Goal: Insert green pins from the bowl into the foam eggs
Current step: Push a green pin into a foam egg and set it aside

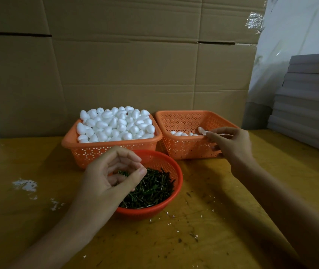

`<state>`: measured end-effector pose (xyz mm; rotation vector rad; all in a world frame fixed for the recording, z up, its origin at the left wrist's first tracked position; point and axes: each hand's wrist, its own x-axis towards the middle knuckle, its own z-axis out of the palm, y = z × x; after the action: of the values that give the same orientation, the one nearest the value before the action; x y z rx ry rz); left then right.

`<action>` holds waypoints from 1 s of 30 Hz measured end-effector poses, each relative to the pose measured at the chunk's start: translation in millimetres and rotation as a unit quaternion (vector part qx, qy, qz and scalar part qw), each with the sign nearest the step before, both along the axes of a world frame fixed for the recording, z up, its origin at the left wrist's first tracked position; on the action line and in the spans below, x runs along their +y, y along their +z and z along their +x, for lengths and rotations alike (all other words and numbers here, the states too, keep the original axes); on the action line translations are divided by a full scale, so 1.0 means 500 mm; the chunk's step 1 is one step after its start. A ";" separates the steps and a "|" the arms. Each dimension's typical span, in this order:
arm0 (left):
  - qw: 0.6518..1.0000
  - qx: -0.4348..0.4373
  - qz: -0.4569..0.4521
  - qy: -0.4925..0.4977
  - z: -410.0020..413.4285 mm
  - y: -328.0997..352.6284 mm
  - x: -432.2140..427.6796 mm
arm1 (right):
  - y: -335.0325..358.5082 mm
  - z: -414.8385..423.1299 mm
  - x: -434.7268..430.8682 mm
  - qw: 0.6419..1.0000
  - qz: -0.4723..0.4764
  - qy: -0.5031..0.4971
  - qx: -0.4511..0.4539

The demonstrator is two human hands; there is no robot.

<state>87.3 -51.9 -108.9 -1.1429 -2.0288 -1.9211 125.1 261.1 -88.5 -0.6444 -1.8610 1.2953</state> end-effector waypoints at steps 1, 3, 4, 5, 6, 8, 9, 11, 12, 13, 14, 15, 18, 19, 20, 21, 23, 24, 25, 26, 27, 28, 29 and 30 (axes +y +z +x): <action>1.000 0.000 0.000 0.000 -0.001 0.000 0.001 | 0.001 0.002 -0.005 1.000 0.022 -0.012 -0.002; 1.000 0.004 -0.004 0.002 -0.001 -0.001 0.001 | 0.004 0.005 -0.028 0.994 0.105 -0.035 -0.003; 1.000 0.007 -0.005 0.003 0.000 -0.001 0.000 | 0.008 0.007 -0.049 0.989 0.148 -0.022 0.007; 1.000 0.010 -0.005 0.007 0.001 -0.002 0.000 | 0.013 0.009 -0.078 0.983 0.180 0.018 0.020; 1.000 0.011 -0.005 0.012 0.001 -0.002 0.000 | 0.017 0.013 -0.113 0.974 0.211 0.079 0.026; 1.000 0.018 -0.008 0.021 -0.001 -0.004 0.002 | 0.018 0.026 -0.185 0.924 0.310 0.224 -0.011; 0.999 0.023 -0.008 0.024 -0.002 -0.004 0.003 | 0.011 0.033 -0.217 0.878 0.378 0.289 -0.055; 0.999 0.036 -0.005 0.027 -0.001 -0.001 0.003 | -0.010 0.045 -0.261 0.774 0.502 0.356 -0.149; 0.999 0.044 -0.007 0.028 0.000 0.000 0.003 | -0.017 0.049 -0.271 0.742 0.540 0.352 -0.184; 0.998 0.052 -0.013 0.028 0.000 0.001 0.004 | -0.019 0.052 -0.274 0.729 0.557 0.340 -0.205; 0.998 0.058 -0.022 0.027 0.000 0.001 0.003 | -0.017 0.054 -0.274 0.728 0.558 0.336 -0.213; 0.997 0.063 -0.029 0.025 -0.001 0.000 0.003 | -0.013 0.055 -0.273 0.728 0.555 0.340 -0.218; 0.997 0.071 -0.038 0.021 -0.004 -0.002 0.001 | -0.009 0.055 -0.273 0.719 0.562 0.342 -0.222; 0.996 0.072 -0.039 0.019 -0.005 -0.003 0.001 | -0.011 0.055 -0.273 0.719 0.565 0.338 -0.223; 0.996 0.075 -0.043 0.017 -0.006 -0.004 0.000 | -0.013 0.055 -0.273 0.719 0.568 0.333 -0.225; 0.996 0.077 -0.048 0.016 -0.005 -0.005 0.000 | -0.015 0.055 -0.275 0.719 0.570 0.329 -0.224; 0.995 0.082 -0.059 0.018 -0.004 -0.006 0.001 | -0.014 0.055 -0.274 0.724 0.565 0.328 -0.219; 0.994 0.084 -0.059 0.019 -0.003 -0.006 0.001 | -0.013 0.055 -0.275 0.726 0.562 0.331 -0.217; 0.995 0.085 -0.056 0.018 -0.003 -0.006 0.001 | -0.012 0.055 -0.274 0.727 0.560 0.334 -0.215; 0.995 0.084 -0.053 0.017 -0.002 -0.006 0.002 | -0.012 0.055 -0.274 0.727 0.559 0.336 -0.216; 0.995 0.084 -0.050 0.018 -0.002 -0.006 0.002 | -0.012 0.055 -0.274 0.726 0.558 0.338 -0.218; 0.995 0.085 -0.050 0.018 -0.002 -0.006 0.003 | -0.012 0.055 -0.273 0.726 0.556 0.339 -0.219; 0.995 0.088 -0.051 0.020 -0.001 -0.006 0.003 | -0.012 0.055 -0.273 0.727 0.555 0.340 -0.219; 0.994 0.089 -0.052 0.021 0.000 -0.005 0.003 | -0.012 0.055 -0.272 0.726 0.555 0.340 -0.220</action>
<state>87.3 -50.5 -111.6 -1.2359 -2.0595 -1.6474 152.4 124.9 -94.5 0.4934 -2.9282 0.1136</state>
